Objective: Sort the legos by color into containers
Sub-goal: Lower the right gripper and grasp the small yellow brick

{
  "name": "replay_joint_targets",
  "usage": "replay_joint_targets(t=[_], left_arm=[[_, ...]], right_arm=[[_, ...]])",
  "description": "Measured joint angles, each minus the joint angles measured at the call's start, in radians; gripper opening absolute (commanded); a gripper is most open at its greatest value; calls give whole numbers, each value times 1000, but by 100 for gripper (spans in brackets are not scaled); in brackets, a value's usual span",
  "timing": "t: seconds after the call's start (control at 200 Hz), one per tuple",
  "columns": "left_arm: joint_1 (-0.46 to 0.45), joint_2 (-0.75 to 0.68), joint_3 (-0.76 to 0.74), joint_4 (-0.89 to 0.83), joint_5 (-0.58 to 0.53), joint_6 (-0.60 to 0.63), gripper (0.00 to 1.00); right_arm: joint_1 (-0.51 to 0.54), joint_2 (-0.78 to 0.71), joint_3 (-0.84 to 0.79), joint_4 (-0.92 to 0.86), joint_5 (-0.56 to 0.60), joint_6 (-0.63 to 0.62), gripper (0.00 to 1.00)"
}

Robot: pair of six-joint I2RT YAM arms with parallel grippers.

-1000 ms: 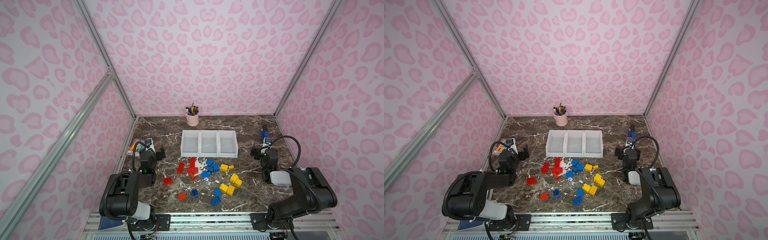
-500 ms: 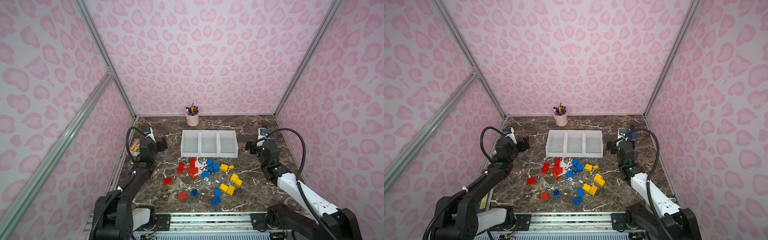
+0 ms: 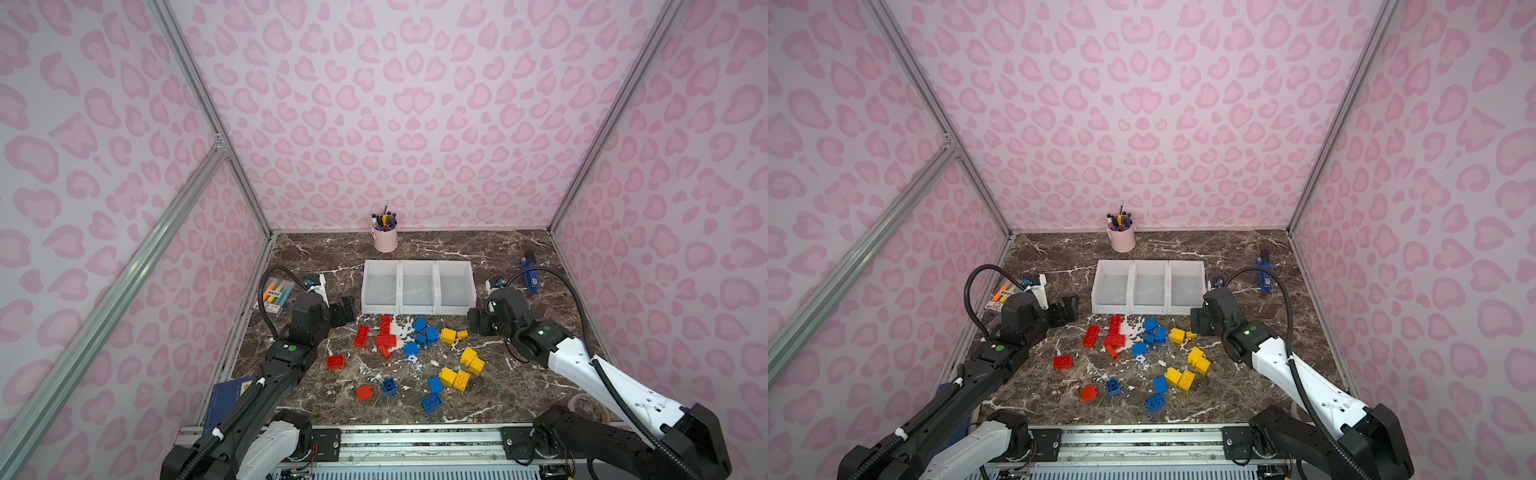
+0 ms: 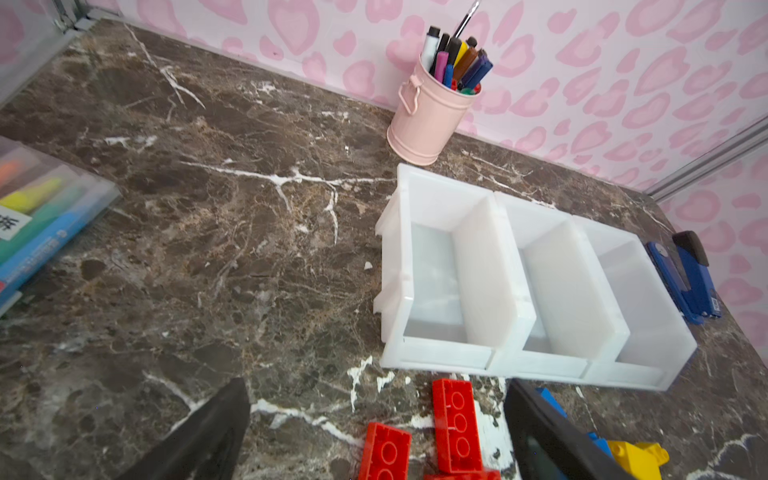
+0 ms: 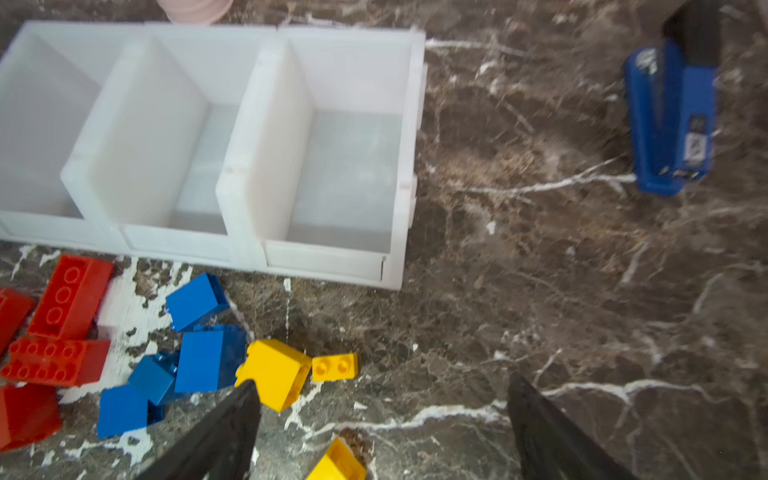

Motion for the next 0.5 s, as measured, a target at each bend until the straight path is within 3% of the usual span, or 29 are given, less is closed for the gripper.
replay_joint_targets(t=[0.295,0.5], left_arm=[[-74,19,-3,-40,-29,-29,97],[-101,39,3,-60,-36,-37,97]], right_arm=[[149,176,22,14,-2,192,86],[172,253,78,-4,43,245,80]])
